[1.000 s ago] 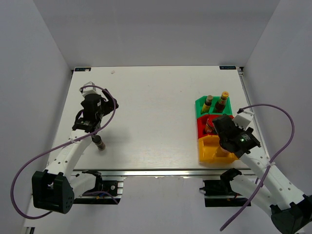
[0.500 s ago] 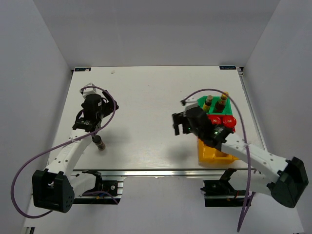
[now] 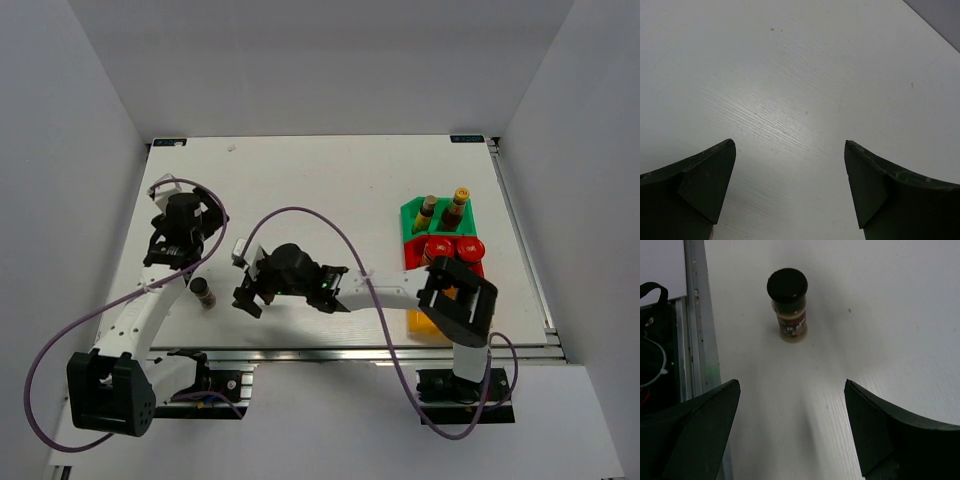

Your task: Organize the condiment bottles

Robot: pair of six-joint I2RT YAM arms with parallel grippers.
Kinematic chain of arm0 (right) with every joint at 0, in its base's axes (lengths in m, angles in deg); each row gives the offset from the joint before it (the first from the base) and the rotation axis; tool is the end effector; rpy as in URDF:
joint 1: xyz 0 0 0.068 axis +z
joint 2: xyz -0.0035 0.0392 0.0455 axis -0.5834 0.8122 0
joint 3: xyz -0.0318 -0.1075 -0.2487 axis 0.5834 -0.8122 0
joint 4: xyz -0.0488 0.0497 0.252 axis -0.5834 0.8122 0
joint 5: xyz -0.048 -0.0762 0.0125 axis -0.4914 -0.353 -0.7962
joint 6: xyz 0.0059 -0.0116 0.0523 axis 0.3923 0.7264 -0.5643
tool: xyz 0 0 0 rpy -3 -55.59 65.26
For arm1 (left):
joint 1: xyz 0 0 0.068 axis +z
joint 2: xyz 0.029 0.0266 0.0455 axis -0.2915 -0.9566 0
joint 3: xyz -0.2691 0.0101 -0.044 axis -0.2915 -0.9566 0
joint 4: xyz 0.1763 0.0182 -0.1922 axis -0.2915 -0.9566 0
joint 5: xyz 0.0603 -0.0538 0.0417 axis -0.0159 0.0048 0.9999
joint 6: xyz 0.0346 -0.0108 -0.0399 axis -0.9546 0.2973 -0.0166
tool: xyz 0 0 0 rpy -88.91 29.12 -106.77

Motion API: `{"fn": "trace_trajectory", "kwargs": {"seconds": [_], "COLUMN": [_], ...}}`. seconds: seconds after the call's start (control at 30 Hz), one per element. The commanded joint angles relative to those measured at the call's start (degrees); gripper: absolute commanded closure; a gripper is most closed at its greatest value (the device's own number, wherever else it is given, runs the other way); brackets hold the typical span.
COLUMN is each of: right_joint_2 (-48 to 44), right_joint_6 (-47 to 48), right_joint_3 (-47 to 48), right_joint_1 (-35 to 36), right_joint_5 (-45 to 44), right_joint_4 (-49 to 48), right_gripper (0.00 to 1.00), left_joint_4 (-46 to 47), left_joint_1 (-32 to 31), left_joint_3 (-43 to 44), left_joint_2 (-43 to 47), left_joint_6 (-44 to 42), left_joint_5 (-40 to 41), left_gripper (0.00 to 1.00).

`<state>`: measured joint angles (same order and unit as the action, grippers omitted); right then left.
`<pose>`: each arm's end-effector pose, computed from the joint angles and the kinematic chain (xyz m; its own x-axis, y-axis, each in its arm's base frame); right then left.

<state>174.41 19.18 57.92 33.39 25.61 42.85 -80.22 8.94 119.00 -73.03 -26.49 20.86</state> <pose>0.1470 0.3926 0.2356 -0.0720 -0.2753 -0.9586 -0.9605 0.2782 -0.0077 0.2427 -0.0216 0.2746 -0.3585 -0.4838 -0.7984 -0.4387 0.8422 -0.3134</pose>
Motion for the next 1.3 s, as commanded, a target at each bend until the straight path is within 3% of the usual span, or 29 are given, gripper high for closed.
{"fn": "trace_trajectory", "kwargs": {"seconds": [0.0, 0.37, 0.87, 1.07, 1.27], "right_joint_2": [4.3, 20.1, 28.6, 29.3, 26.7], "right_joint_6": [0.9, -0.4, 0.2, 0.2, 1.6], "right_joint_3": [5.2, 19.9, 32.0, 34.2, 30.7], "right_joint_1": [-0.7, -0.5, -0.4, -0.3, 0.5], "right_joint_5": [5.4, 16.3, 14.7, 14.6, 13.7], "right_joint_4": [-10.9, -10.4, -4.8, -1.7, -4.0], "right_gripper": [0.11, 0.11, 0.11, 0.27, 0.52], "left_joint_4": [0.7, 1.1, 0.4, 0.0, 0.4], "left_joint_1": [0.8, 1.5, 1.5, 1.5, 1.5], "left_joint_3": [-0.2, -1.5, -2.8, -2.4, -2.6], "left_joint_2": [2.4, 5.1, 8.8, 8.3, 8.7], "left_joint_6": [0.8, 0.7, 1.4, 1.4, 1.3], "left_joint_5": [2.1, 5.3, 10.0, 9.2, 7.9], "left_gripper": [0.02, 0.02, 0.02, 0.02, 0.02]}}
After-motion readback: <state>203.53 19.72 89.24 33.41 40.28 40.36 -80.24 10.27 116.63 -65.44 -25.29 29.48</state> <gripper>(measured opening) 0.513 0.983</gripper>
